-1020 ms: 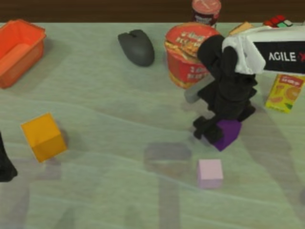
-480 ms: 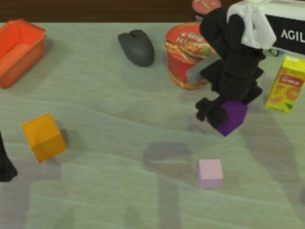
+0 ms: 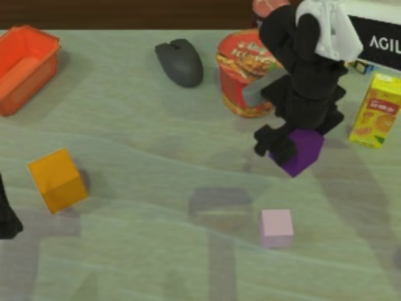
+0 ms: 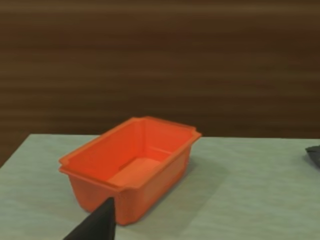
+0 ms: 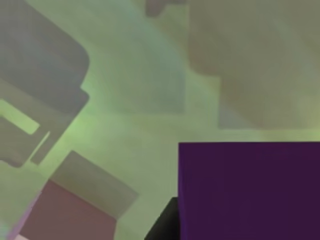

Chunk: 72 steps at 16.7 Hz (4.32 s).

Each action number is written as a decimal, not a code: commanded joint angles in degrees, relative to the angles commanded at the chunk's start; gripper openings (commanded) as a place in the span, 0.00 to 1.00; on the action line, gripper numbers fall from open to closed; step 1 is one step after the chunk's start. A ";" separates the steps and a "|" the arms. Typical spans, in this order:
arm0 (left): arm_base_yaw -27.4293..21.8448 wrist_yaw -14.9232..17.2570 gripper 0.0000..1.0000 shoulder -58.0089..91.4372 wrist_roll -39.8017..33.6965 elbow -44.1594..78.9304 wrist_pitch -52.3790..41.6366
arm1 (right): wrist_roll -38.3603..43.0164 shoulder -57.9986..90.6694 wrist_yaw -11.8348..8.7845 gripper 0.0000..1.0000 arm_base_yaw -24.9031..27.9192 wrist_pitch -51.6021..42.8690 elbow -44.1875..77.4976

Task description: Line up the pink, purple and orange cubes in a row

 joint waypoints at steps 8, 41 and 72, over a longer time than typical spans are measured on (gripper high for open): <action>0.00 0.00 1.00 0.00 0.00 0.00 0.00 | 29.26 -2.17 0.39 0.00 9.61 -1.21 -2.03; 0.00 0.00 1.00 0.00 0.00 0.00 0.00 | 58.75 -2.08 0.92 0.45 19.76 12.88 -14.94; -0.04 -0.01 1.00 0.47 0.29 0.45 -0.33 | 58.42 -7.47 1.01 1.00 19.77 -0.63 -6.52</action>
